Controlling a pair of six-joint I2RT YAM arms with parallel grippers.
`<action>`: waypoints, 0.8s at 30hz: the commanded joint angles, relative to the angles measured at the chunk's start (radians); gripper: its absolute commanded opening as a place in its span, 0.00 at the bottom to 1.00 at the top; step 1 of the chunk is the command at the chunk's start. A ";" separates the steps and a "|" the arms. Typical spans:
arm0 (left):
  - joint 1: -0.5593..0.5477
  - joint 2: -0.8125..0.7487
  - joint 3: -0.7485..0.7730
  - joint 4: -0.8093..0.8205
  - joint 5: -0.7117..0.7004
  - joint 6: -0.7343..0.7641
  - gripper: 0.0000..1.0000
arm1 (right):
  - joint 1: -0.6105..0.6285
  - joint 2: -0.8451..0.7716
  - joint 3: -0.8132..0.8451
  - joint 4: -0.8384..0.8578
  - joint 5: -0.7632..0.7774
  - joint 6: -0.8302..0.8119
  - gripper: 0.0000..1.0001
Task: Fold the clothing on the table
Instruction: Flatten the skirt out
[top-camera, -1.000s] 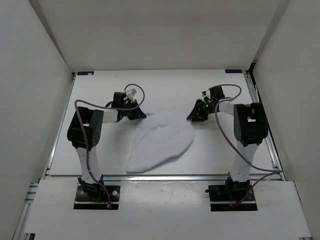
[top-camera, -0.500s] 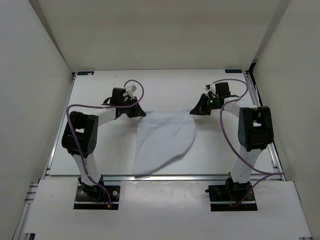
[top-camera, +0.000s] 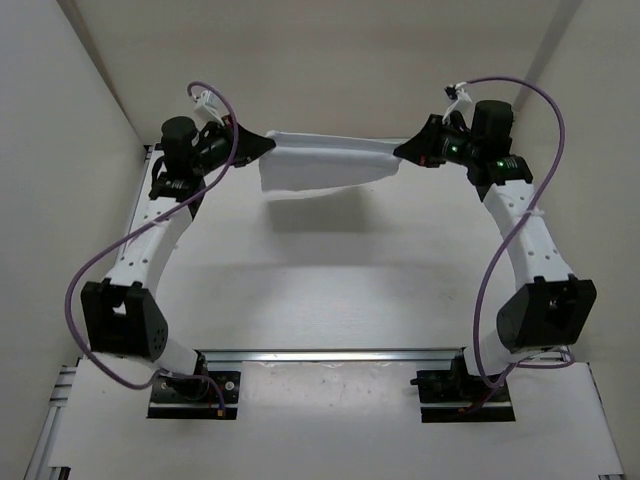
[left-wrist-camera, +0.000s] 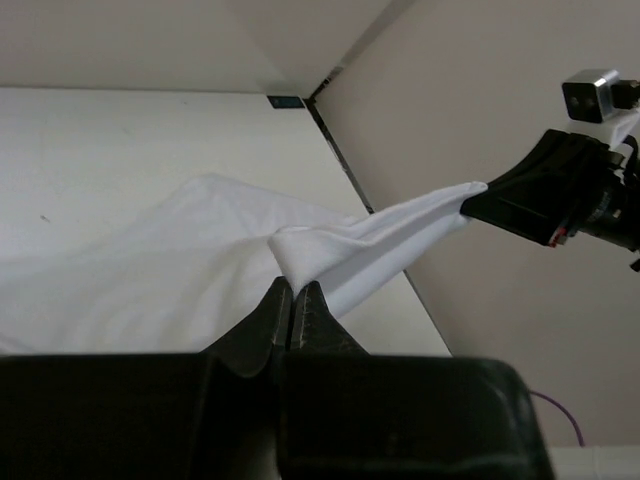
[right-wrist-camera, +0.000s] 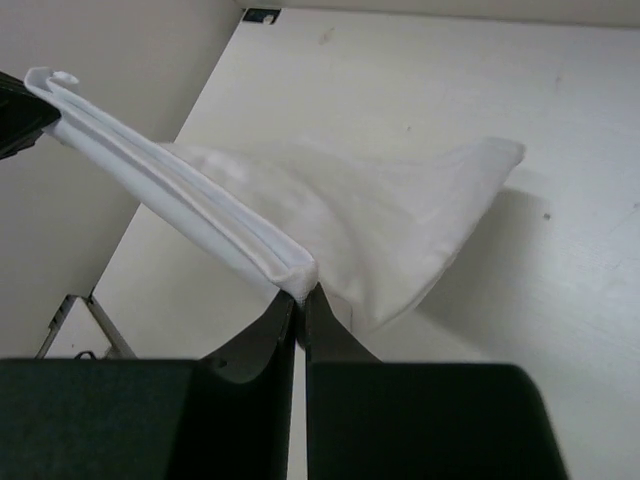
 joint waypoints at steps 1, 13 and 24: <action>0.005 -0.125 -0.117 0.028 0.032 -0.043 0.00 | -0.002 -0.101 -0.098 -0.026 -0.001 -0.047 0.00; -0.100 -0.434 -0.249 -0.004 0.026 -0.025 0.00 | 0.056 -0.454 -0.256 -0.099 0.113 -0.092 0.00; -0.049 -0.105 -0.308 -0.064 -0.196 0.016 0.00 | -0.024 -0.070 -0.271 0.062 0.019 -0.014 0.00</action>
